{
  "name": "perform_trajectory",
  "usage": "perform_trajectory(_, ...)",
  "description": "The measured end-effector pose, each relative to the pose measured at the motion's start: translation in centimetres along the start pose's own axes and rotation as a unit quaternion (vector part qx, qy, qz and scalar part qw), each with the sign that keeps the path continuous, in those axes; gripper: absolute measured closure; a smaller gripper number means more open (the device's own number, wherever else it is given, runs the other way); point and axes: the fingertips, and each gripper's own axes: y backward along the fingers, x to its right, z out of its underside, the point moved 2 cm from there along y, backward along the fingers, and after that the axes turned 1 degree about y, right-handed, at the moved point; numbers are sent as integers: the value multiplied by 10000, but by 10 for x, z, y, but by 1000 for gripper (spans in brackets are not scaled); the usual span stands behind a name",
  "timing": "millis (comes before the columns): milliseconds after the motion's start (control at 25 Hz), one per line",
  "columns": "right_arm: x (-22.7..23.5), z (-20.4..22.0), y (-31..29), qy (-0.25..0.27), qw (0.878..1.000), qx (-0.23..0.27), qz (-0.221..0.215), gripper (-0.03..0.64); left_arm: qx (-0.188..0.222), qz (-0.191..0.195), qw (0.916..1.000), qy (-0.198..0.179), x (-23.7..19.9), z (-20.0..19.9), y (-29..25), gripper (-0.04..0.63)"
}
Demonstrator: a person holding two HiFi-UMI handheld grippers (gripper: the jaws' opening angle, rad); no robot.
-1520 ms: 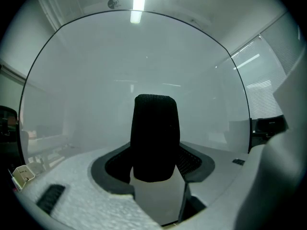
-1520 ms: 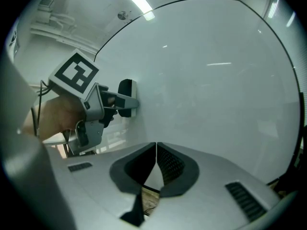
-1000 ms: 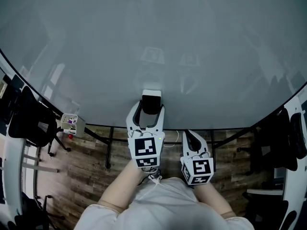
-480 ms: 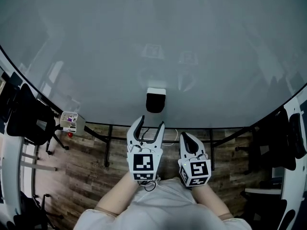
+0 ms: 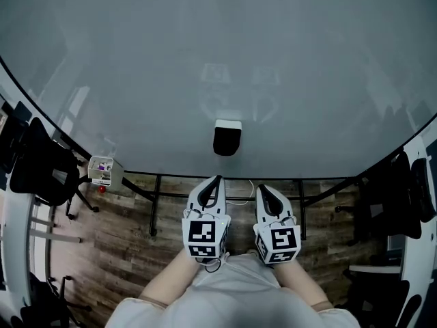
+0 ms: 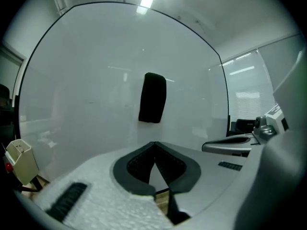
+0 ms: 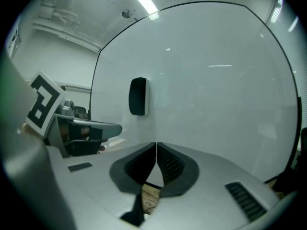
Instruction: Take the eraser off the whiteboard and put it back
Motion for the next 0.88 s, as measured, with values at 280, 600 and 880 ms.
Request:
perform_trajectory(280,-3,1,3,56,9999,-81,52,589,-262,253,9993,10,7,14,4,578)
perform_trajectory(600,0,-2,8,241,9997,-86,51,591,-358,310,9989,44,15,21,4,578)
perform_trajectory(880,-2,-1,5,174,9998,-110,-56,591,-402,246,9988,104,15,25,4,578)
